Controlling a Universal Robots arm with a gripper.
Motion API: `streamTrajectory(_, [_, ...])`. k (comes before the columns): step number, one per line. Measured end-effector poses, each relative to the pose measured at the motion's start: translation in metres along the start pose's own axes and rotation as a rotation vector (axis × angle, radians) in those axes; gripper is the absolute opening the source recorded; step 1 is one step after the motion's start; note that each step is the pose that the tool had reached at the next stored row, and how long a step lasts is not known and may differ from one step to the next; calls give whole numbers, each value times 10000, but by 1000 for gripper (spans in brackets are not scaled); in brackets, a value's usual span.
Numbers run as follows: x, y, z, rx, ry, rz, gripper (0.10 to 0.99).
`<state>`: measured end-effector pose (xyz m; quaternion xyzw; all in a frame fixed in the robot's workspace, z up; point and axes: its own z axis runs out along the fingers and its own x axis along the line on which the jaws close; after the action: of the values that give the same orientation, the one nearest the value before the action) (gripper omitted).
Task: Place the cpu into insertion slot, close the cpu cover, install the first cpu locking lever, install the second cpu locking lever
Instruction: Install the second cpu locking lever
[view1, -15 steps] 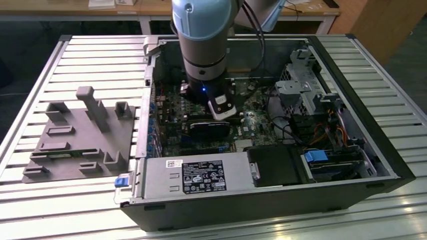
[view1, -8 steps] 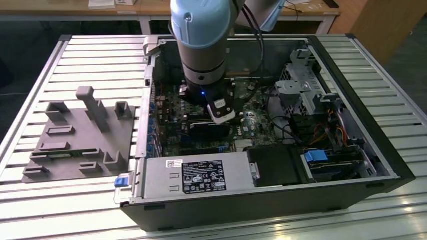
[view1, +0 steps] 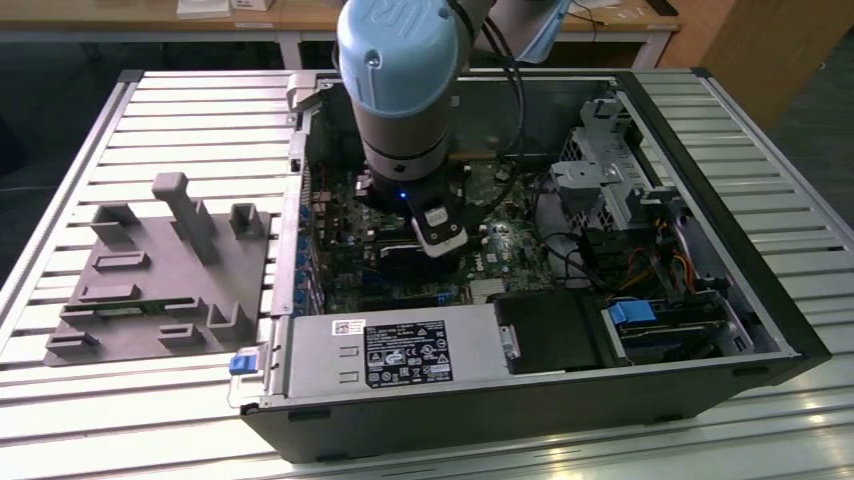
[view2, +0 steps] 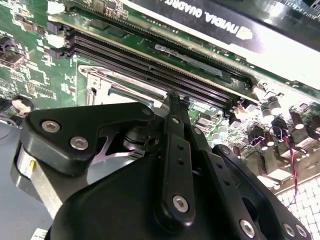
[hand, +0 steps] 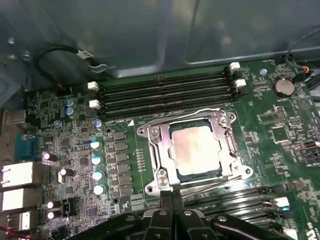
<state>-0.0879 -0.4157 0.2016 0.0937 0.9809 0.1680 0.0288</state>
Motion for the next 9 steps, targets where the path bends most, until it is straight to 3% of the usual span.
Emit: streamTrajectory(9, [53,-31,56,-87,17,5,102])
